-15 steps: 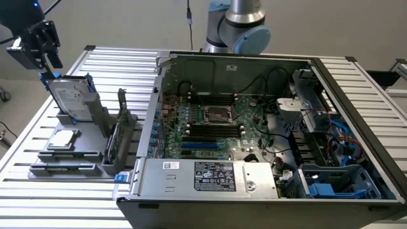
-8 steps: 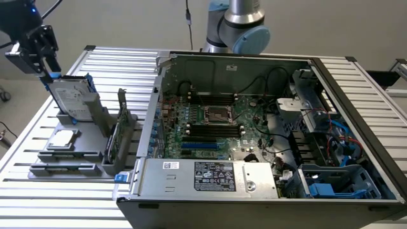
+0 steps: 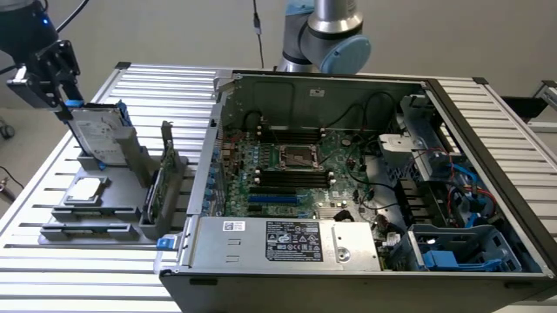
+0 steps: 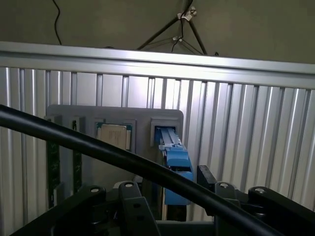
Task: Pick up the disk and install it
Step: 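Pick up the disk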
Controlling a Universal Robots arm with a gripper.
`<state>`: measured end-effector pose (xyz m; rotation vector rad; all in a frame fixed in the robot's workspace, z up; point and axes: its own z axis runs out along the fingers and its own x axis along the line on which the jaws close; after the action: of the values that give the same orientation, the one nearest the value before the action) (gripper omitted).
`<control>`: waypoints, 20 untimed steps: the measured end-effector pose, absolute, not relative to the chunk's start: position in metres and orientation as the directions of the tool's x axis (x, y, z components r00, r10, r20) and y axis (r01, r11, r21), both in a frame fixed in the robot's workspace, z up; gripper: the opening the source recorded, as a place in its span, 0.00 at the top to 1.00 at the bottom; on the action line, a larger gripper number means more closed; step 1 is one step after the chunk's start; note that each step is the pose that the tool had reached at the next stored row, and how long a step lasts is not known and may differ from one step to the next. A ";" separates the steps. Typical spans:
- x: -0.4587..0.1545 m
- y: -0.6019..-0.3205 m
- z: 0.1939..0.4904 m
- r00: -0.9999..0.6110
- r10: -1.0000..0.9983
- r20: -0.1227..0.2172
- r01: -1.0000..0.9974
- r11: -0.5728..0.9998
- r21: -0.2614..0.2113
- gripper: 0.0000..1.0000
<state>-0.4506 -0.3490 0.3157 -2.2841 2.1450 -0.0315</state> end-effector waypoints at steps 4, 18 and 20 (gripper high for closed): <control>-0.449 -0.349 0.311 0.063 -0.998 0.006 -0.998 -0.063 -0.020 0.46; -0.447 -0.349 0.302 0.063 -0.997 -0.041 -0.998 -0.062 -0.019 0.46; -0.447 -0.349 0.302 0.062 -0.997 -0.041 -0.998 -0.062 -0.018 0.46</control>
<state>-0.4468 -0.3493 0.3021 -2.2590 2.1228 0.0271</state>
